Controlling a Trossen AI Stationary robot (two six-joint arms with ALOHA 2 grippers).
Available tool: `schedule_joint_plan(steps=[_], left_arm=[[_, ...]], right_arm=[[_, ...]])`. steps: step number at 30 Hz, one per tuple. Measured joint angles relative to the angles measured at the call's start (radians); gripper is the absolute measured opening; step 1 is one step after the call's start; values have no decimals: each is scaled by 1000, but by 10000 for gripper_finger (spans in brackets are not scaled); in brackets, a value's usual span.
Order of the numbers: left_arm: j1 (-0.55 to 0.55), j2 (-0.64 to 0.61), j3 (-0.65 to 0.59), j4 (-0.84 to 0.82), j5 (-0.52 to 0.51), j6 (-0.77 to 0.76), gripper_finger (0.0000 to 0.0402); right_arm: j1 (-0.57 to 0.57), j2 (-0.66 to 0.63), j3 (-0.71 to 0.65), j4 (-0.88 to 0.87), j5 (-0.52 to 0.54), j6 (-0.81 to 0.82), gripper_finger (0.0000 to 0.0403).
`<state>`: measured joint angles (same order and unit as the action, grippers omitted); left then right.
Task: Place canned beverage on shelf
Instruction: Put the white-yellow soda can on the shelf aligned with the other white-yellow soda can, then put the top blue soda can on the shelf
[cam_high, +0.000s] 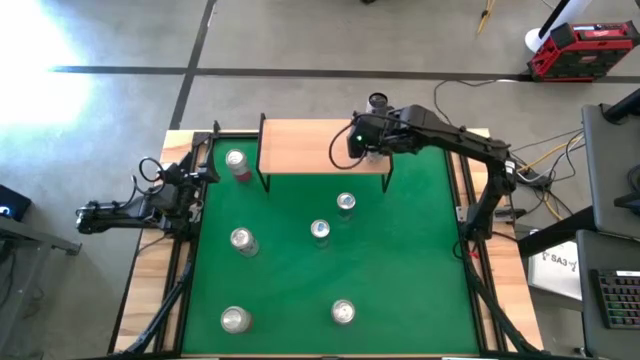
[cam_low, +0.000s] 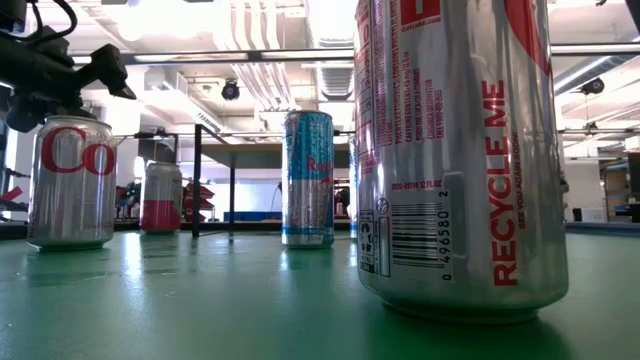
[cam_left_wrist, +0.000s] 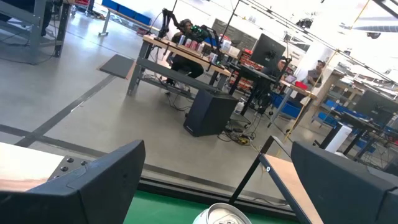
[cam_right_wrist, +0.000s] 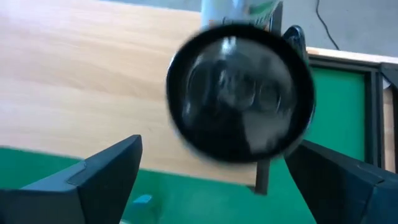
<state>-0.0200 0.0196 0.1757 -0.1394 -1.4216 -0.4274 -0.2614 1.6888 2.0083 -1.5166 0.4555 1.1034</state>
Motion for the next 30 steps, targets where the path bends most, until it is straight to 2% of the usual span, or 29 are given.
schedule_joint_plan(steps=[3,10,17,23,30], left_arm=[[0,0,0,0,0,0,389],[0,0,0,0,0,0,389],[0,0,0,0,0,0,389],[0,0,0,0,0,0,389],[0,0,0,0,0,0,389]], right_arm=[[52,0,0,-54,32,87,379],[221,-12,-37,-54,46,280,380],[405,-7,-156,-54,79,582,380],[539,53,-244,-38,203,719,380],[632,161,-241,-26,389,783,380]])
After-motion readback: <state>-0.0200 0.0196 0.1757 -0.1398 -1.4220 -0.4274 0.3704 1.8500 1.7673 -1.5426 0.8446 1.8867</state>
